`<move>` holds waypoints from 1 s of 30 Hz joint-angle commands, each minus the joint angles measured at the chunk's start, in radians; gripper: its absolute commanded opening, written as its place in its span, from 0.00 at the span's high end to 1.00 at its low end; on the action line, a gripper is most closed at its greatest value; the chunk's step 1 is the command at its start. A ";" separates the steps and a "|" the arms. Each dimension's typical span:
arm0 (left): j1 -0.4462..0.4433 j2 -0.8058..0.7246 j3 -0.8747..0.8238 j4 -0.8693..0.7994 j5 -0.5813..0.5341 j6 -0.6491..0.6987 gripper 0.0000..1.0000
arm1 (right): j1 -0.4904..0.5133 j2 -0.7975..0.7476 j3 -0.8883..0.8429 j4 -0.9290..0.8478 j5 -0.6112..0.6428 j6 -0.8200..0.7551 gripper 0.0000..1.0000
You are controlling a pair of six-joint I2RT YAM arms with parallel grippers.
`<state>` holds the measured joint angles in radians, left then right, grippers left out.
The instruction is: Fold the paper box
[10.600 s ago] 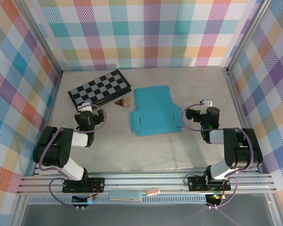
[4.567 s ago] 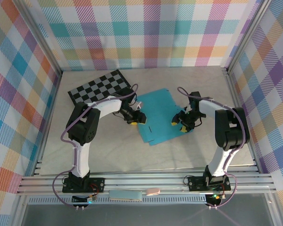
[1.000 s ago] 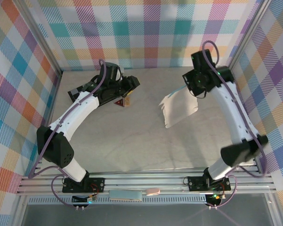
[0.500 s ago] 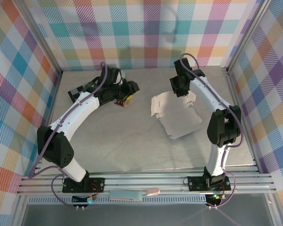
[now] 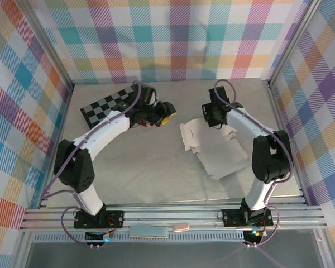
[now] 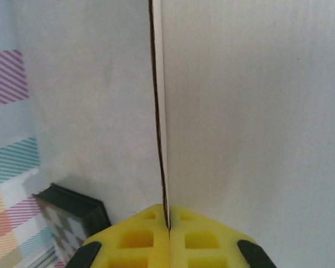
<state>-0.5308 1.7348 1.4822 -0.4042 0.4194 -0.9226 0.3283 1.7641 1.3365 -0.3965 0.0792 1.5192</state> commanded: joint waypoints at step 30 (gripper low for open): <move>-0.125 0.146 0.229 0.052 -0.099 -0.380 0.50 | -0.002 -0.099 -0.017 0.097 -0.027 0.096 1.00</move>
<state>-0.6369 1.8549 1.6768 -0.3771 0.3038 -1.2690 0.3283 1.7046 1.3361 -0.3290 0.0658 1.5906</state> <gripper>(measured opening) 0.505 0.047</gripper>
